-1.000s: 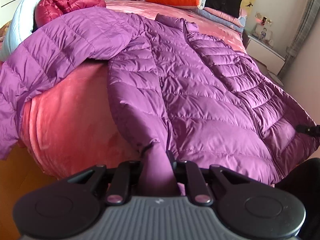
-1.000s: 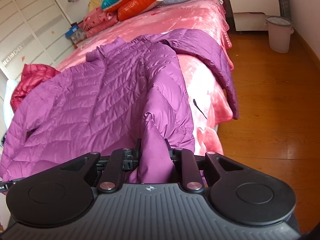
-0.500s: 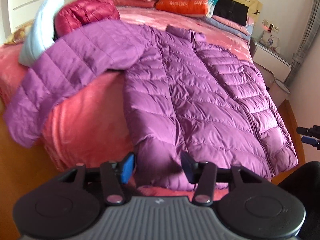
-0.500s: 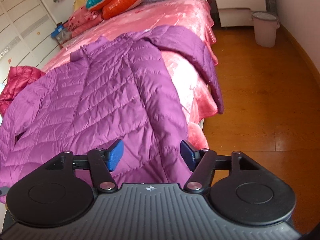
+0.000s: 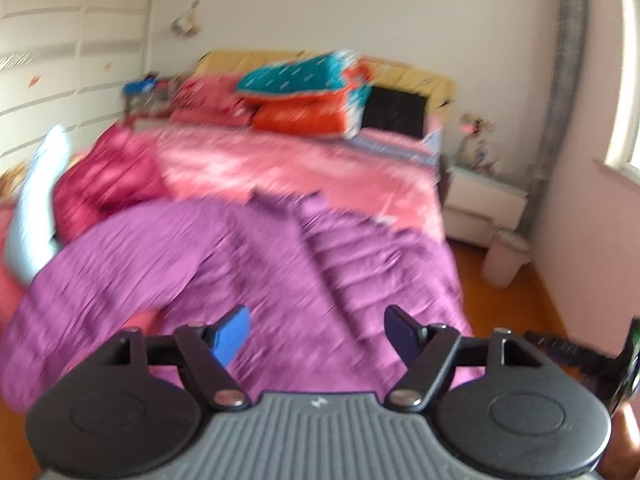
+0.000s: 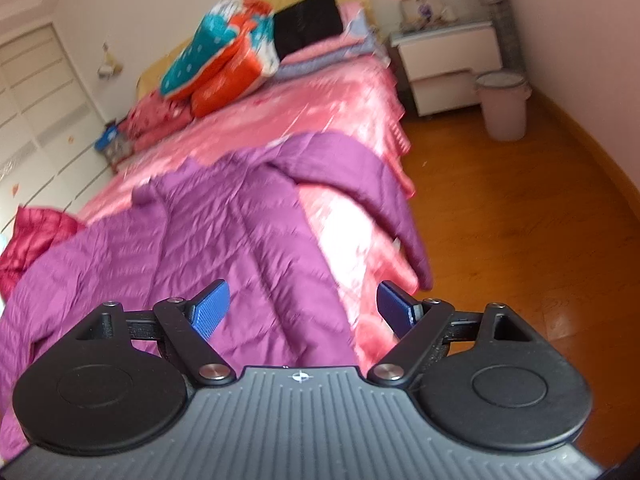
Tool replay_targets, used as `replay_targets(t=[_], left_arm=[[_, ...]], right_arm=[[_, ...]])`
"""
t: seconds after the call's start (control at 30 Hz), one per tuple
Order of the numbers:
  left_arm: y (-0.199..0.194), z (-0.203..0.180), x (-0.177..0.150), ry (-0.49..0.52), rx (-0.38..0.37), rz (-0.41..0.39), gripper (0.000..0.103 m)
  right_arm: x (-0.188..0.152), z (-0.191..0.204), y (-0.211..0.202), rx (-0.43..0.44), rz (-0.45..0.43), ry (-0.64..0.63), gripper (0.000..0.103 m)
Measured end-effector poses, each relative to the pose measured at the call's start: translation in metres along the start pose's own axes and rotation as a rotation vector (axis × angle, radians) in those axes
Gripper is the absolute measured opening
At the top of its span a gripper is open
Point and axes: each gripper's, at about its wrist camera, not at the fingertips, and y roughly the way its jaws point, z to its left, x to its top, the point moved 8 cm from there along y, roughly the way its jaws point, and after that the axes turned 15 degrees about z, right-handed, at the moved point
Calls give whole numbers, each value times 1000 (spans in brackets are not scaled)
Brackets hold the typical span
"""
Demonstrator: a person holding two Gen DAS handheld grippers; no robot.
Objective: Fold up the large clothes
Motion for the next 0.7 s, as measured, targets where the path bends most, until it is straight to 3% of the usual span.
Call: replay_targets(t=[0.17,0.33,0.6,0.7], left_arm=[[15,-61,39,61,-82,-60,77],[48,-101,54,57,-135,-68,78],[123,-120,45,33,-112,25,79],[148,-119,41,34,-85,58,80]], right_arm=[[12,-27,-3,-13,-79,90,103],[22,-57,6,-41,-117,200,103],[49,-91,46,-3,-138,340,103],[60,-97,76,31,-93,373,103]])
